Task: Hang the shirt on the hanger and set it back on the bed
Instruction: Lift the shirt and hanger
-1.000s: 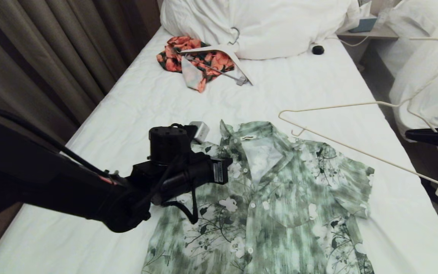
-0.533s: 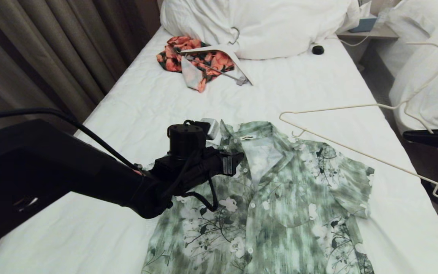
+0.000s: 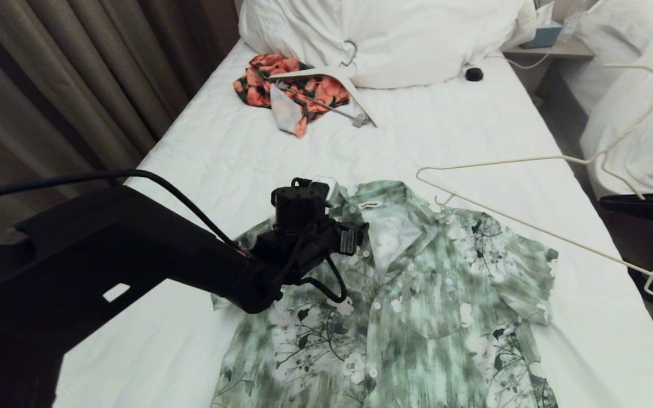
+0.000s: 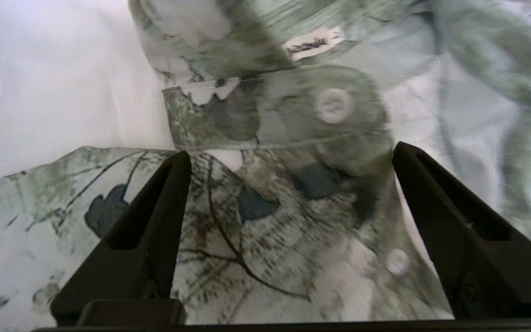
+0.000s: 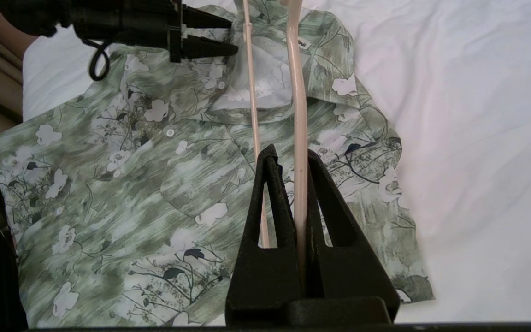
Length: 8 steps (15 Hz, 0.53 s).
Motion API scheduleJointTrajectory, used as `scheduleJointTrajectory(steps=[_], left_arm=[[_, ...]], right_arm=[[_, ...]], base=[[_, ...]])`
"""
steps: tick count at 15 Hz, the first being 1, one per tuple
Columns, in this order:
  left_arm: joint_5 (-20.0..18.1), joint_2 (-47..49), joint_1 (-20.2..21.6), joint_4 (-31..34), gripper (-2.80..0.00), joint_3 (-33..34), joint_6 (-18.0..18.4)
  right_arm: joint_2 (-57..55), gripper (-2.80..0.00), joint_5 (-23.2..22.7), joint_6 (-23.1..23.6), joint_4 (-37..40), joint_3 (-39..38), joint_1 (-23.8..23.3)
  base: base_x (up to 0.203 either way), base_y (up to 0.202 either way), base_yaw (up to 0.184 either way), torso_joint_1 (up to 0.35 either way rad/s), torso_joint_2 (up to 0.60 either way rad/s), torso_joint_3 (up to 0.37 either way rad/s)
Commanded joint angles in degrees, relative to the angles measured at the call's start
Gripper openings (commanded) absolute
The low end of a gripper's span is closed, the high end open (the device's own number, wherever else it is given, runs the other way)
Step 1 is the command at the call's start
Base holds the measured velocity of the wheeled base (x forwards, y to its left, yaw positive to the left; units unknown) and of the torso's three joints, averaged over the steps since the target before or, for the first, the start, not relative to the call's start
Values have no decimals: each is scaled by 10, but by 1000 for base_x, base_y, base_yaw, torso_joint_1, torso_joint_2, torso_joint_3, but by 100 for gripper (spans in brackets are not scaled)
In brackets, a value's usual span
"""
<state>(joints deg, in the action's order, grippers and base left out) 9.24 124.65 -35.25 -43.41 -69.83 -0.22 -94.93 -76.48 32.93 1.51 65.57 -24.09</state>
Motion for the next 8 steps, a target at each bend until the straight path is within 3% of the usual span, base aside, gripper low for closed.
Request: scheduleJointTrajectory(steps=[1, 8], left_arm=[[9, 25, 3, -3, 0, -23, 3], [26, 35, 22, -4, 0, -66, 12]], right_arm=[[-1, -280, -4, 2, 1, -1, 0], [-9, -280, -4, 10, 0, -3, 1]], base=[[0, 0, 0, 0, 0, 0], [0, 0, 0, 0, 0, 0]])
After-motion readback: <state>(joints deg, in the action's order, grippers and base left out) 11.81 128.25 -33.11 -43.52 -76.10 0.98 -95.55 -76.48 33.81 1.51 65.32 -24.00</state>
